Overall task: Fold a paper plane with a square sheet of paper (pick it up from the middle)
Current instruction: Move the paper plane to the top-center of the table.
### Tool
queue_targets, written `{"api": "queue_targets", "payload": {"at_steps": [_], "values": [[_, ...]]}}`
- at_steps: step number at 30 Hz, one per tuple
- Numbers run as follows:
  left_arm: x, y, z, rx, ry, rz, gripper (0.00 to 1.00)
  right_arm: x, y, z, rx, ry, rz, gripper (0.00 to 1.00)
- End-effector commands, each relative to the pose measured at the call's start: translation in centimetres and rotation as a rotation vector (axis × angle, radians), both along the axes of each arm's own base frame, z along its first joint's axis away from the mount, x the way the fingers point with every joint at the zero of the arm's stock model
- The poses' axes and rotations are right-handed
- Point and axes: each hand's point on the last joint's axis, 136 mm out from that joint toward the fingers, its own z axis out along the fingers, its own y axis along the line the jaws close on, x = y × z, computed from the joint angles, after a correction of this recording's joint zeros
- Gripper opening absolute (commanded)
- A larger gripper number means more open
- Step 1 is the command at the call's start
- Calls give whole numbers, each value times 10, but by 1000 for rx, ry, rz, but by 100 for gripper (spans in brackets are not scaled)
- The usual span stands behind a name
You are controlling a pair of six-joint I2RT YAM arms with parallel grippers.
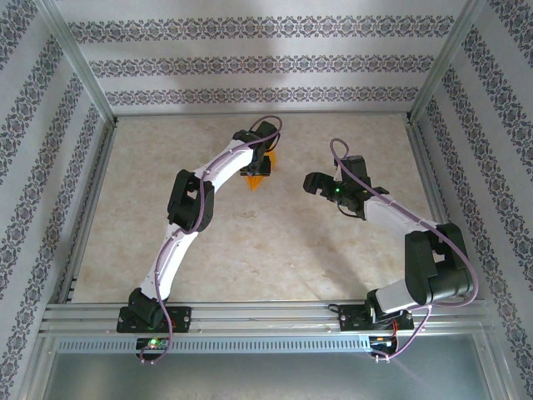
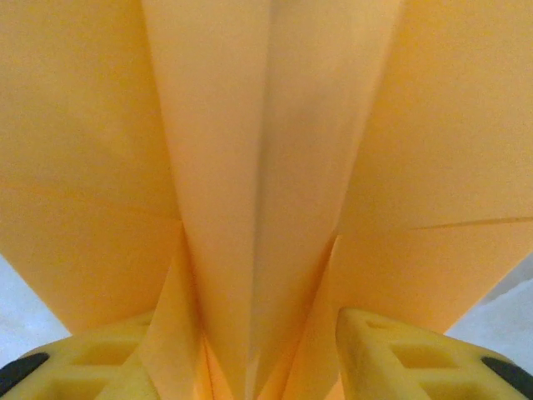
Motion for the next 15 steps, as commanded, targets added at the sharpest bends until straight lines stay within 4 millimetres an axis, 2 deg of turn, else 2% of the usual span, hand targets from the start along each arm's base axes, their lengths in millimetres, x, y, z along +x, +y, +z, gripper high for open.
{"api": "queue_targets", "payload": {"at_steps": [1, 10, 13, 15], "values": [[5, 9, 65, -26, -87, 19, 52, 8, 0, 14, 11, -38, -10, 98], [-2, 17, 164, -104, -268, 21, 59, 18, -10, 58, -18, -136, -30, 98], [-10, 32, 197, -106, -353, 38, 60, 19, -18, 74, -45, -179, -43, 98], [-19, 49, 216, -106, -420, 64, 64, 19, -30, 85, -100, -218, -67, 98]]}}
